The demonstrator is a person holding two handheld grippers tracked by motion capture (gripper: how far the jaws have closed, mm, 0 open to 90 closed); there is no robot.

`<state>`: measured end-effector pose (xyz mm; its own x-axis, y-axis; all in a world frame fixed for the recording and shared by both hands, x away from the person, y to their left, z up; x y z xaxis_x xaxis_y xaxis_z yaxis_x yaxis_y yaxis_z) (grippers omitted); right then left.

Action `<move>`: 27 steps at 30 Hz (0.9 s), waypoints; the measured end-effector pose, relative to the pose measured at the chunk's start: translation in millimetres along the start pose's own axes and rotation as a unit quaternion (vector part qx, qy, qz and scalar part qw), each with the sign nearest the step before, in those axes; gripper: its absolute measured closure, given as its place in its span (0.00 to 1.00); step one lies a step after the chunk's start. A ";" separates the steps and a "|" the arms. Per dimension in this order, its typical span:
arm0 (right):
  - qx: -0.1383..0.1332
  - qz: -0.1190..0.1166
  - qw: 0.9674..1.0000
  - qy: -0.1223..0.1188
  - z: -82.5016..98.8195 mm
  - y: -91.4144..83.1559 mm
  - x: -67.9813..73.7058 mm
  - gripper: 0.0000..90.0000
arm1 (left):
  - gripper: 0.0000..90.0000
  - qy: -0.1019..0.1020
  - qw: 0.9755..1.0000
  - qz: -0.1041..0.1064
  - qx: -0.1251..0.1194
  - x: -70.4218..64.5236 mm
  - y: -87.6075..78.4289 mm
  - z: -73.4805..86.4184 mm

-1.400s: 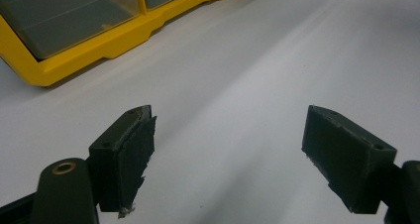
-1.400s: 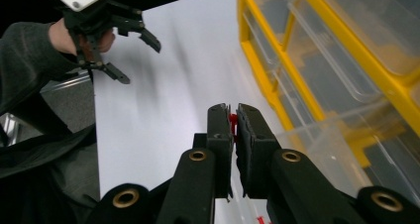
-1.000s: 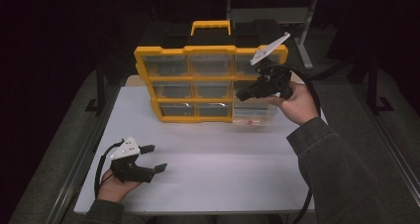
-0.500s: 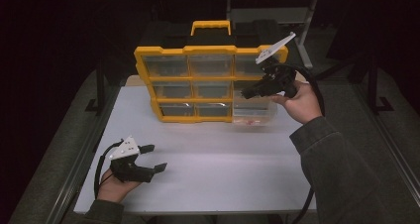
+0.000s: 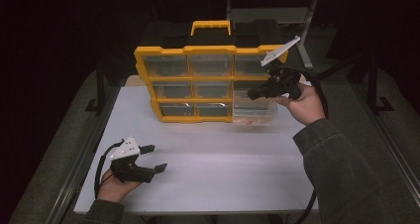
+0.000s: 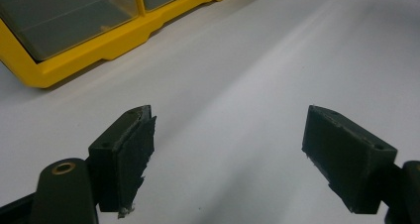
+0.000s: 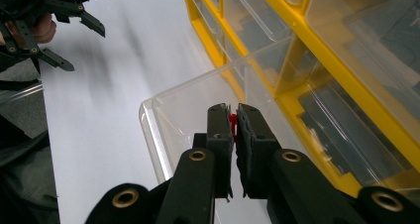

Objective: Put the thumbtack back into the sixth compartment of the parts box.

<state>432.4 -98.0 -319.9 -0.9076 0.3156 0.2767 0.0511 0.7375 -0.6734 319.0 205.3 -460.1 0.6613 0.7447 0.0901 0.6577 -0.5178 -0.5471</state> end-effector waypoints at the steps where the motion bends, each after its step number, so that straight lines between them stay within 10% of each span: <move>1: -0.001 0.000 1.000 -0.001 0.3 -0.3 -0.3 0.92 | 0.22 0.003 1.000 0.000 -0.002 0.5 -0.1 -0.5; 27: -0.004 -0.013 1.000 0.018 28.3 13.2 -12.0 0.92 | 0.22 0.001 1.000 0.002 0.003 0.9 0.6 1.3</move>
<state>432.2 -108.9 -351.4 -0.8931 0.3182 0.3180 0.0320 0.7501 -0.6606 319.5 206.2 -461.4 0.6640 0.7424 0.0894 0.6532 -0.5177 -0.5525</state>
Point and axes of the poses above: each handheld gripper's, and its own axes: y roughly forward along the jaws, z roughly out of its underside, x roughly to its left, the point moved 10 cm from there along y, roughly forward along the jaws, and after that the axes turned 13 degrees about -z, right-handed, at the moved point
